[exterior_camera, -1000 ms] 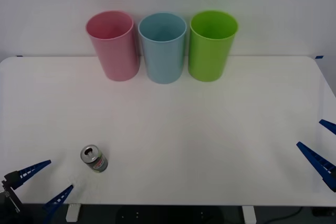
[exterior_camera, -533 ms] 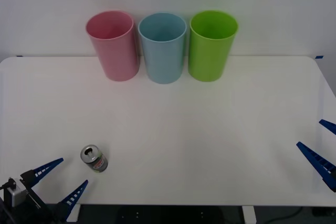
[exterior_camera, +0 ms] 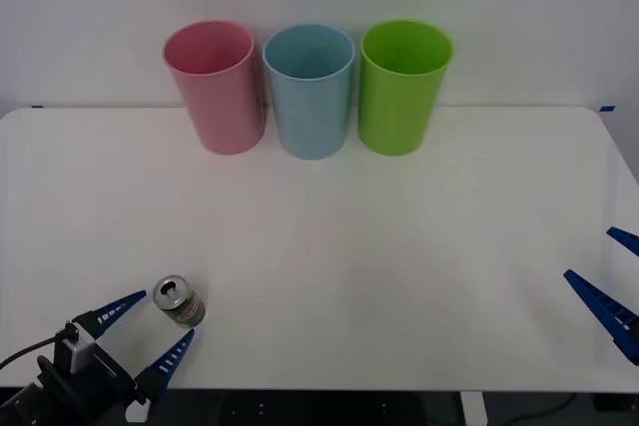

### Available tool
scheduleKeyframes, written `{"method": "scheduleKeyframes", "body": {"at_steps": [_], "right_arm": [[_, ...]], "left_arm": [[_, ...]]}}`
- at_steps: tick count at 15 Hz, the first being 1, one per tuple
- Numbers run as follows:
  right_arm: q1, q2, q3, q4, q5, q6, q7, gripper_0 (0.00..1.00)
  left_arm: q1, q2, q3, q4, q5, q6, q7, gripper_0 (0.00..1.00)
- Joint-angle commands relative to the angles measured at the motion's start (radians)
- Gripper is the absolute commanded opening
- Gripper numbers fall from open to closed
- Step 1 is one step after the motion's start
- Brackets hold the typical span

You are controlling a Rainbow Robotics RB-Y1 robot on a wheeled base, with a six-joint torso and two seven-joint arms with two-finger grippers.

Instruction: Grasp the object on the table and drop it into the matching bin: aluminum can to the light blue bin, PET bottle to the pink bin.

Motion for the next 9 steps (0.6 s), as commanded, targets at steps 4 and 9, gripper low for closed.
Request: {"method": "scheduleKeyframes", "body": {"at_steps": [4, 9], "right_arm": [[0.000, 0.000, 0.000, 0.000, 0.000, 0.000, 0.000, 1.00], [0.000, 0.000, 0.000, 0.000, 0.000, 0.000, 0.000, 1.00]], "left_arm": [[-0.076, -0.009, -0.028, 0.095, 0.027, 0.001, -0.023, 1.00], [-0.100, -0.061, -0.028, 0.099, 0.003, 0.029, -0.036, 1.00]]}}
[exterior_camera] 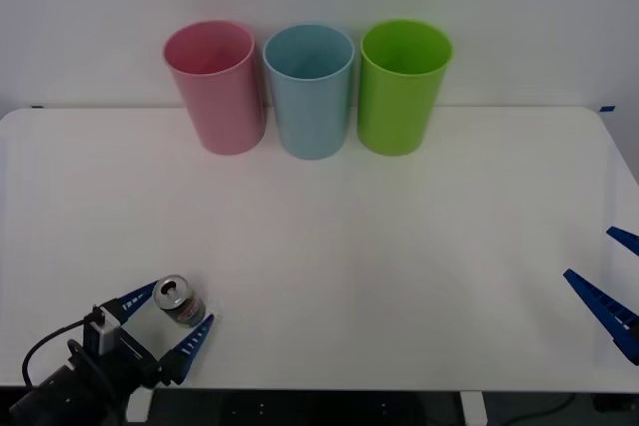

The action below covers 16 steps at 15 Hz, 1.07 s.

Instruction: Grasp the object on the table and drop it into the matching bin: aluminum can to the light blue bin, PET bottle to the pink bin.

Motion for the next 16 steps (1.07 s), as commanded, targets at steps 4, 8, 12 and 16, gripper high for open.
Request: {"method": "scheduleKeyframes", "body": {"at_steps": [4, 8, 12, 16], "right_arm": [[0.000, 0.000, 0.000, 0.000, 0.000, 0.000, 0.000, 1.00], [0.000, 0.000, 0.000, 0.000, 0.000, 0.000, 0.000, 1.00], [0.000, 0.000, 0.000, 0.000, 0.000, 0.000, 0.000, 1.00], [0.000, 0.000, 0.000, 0.000, 0.000, 0.000, 0.000, 1.00]], "left_arm": [[-0.047, -0.035, -0.008, 0.040, -0.026, 0.028, -0.017, 1.00], [-0.076, -0.035, -0.009, 0.074, -0.025, 0.028, -0.032, 1.00], [-0.077, -0.035, -0.011, 0.074, -0.017, 0.028, -0.032, 0.71], [-0.076, -0.035, -0.011, 0.074, -0.005, 0.026, -0.032, 0.00]]}}
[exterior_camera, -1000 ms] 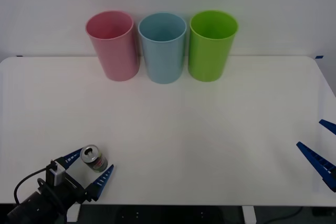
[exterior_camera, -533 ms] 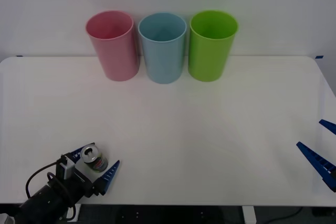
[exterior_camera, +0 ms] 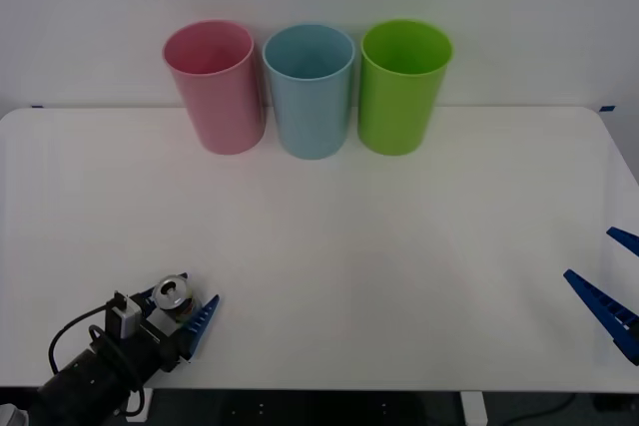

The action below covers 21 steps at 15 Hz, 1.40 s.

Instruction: Grasp the object on the table and drop it into the matching bin: aluminum can to the light blue bin, PET bottle to the pink bin.

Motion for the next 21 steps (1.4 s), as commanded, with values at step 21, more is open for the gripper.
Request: {"method": "scheduleKeyframes", "body": {"at_steps": [21], "right_arm": [[0.000, 0.000, 0.000, 0.000, 0.000, 0.000, 0.000, 1.00]], "left_arm": [[-0.001, 0.001, -0.098, -0.232, 0.108, 0.117, 0.078, 0.00]]}}
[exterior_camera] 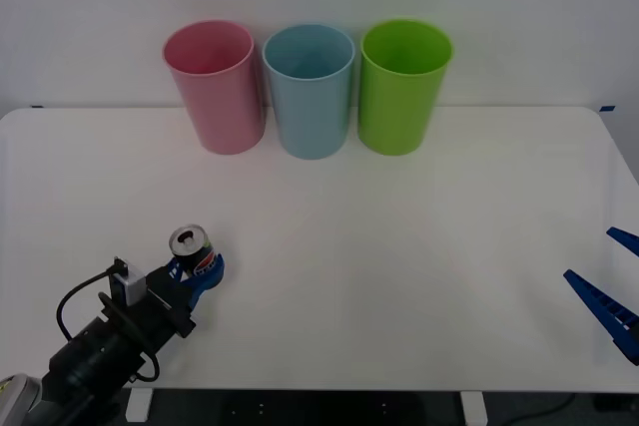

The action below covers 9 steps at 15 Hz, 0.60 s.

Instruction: Grasp the object on the table and drop it into the matching bin: aluminum can to the light blue bin, PET bottle to the pink bin.

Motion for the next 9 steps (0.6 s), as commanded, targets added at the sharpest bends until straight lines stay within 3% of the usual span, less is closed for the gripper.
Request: {"method": "scheduleKeyframes", "body": {"at_steps": [1, 6, 9], "right_arm": [[0.000, 0.000, 0.000, 0.000, 0.000, 0.000, 0.000, 1.00], [0.000, 0.000, 0.000, 0.000, 0.000, 0.000, 0.000, 1.00], [0.000, 0.000, 0.000, 0.000, 0.000, 0.000, 0.000, 1.00]], "left_arm": [[-0.002, -0.001, -0.023, -0.076, 0.028, 0.082, 0.014, 0.00], [-0.020, 0.019, -0.014, -0.204, 0.055, 0.235, 0.124, 0.00], [-0.057, 0.032, -0.005, -0.237, 0.043, 0.245, 0.213, 0.00]]}}
